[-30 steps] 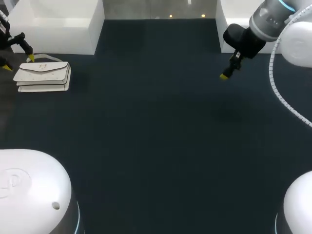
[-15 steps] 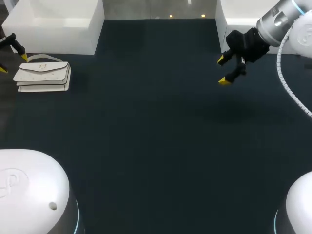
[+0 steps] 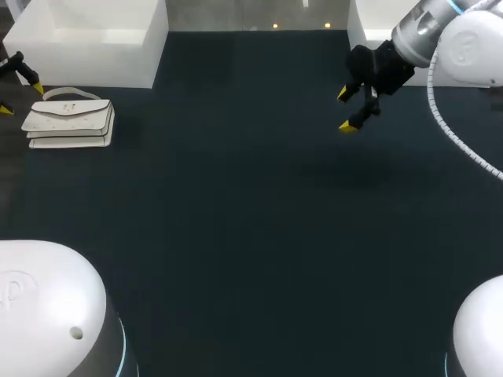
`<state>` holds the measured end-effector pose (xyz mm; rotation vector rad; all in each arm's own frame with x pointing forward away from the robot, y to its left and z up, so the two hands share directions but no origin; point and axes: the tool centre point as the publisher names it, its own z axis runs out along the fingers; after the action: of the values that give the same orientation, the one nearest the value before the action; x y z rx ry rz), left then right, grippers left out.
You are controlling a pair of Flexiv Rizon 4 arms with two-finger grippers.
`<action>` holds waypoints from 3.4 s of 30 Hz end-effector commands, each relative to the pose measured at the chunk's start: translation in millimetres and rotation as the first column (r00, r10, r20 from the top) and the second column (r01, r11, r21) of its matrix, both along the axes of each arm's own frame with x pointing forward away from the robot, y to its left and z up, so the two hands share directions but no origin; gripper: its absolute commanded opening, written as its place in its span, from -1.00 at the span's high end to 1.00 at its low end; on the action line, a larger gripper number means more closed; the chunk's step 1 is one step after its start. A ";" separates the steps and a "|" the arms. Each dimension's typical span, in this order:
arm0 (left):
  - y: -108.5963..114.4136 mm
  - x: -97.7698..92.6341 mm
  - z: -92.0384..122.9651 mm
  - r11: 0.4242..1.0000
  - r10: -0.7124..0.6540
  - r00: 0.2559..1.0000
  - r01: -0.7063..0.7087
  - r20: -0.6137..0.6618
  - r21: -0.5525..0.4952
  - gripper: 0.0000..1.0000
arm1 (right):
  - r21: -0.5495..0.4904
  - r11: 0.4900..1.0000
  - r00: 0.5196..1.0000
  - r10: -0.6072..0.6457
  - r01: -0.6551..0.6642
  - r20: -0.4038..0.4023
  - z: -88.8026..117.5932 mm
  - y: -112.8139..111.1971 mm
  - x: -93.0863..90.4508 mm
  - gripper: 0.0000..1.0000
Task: Pick up the bag, open it, inspect its contents, close it, and place it on the opposite side
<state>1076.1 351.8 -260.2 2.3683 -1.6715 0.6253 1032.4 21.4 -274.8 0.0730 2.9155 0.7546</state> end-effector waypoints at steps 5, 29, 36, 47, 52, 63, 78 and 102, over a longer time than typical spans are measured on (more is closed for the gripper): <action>40.1 35.7 -14.9 0.993 0.007 1.000 -0.010 -0.025 -0.114 -1.00 | 0.021 1.000 0.999 0.017 -0.017 -0.032 -33.3 15.8 11.1 -1.00; 63.4 47.0 -48.4 0.961 0.079 0.997 -0.073 0.011 -0.265 -1.00 | 0.052 0.999 0.999 0.008 -0.006 -0.040 -57.4 26.1 32.8 -1.00; 61.7 46.9 -66.6 0.942 0.070 0.998 -0.062 0.012 -0.331 -1.00 | 0.052 0.999 0.999 0.008 -0.006 -0.040 -57.4 26.1 32.8 -1.00; 52.1 53.5 -82.6 0.934 0.045 0.999 -0.038 0.012 -0.354 -0.30 | 0.052 0.999 0.999 0.008 -0.006 -0.040 -57.4 26.1 32.8 -1.00; 50.1 55.1 -87.7 0.928 0.043 0.999 -0.036 0.011 -0.371 -0.08 | 0.052 0.999 0.999 0.008 -0.006 -0.040 -57.4 26.1 32.8 -1.00; 38.1 57.6 -93.7 0.918 0.030 1.000 -0.025 0.006 -0.395 1.00 | 0.052 0.999 0.999 0.008 -0.006 -0.040 -57.4 26.1 32.8 -1.00; -20.2 41.2 -95.8 0.894 -0.057 0.998 0.059 0.018 -0.444 1.00 | 0.052 0.999 0.999 0.008 -0.006 -0.040 -57.4 26.1 32.8 -1.00; -62.0 36.4 -90.1 0.896 -0.080 0.996 0.088 0.037 -0.435 1.00 | 0.052 0.999 0.999 0.008 -0.006 -0.040 -57.4 26.1 32.8 -1.00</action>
<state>1107.1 286.2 -348.9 1.9839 -1.4418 0.9127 1064.5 47.5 -332.0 0.0858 2.9340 0.8377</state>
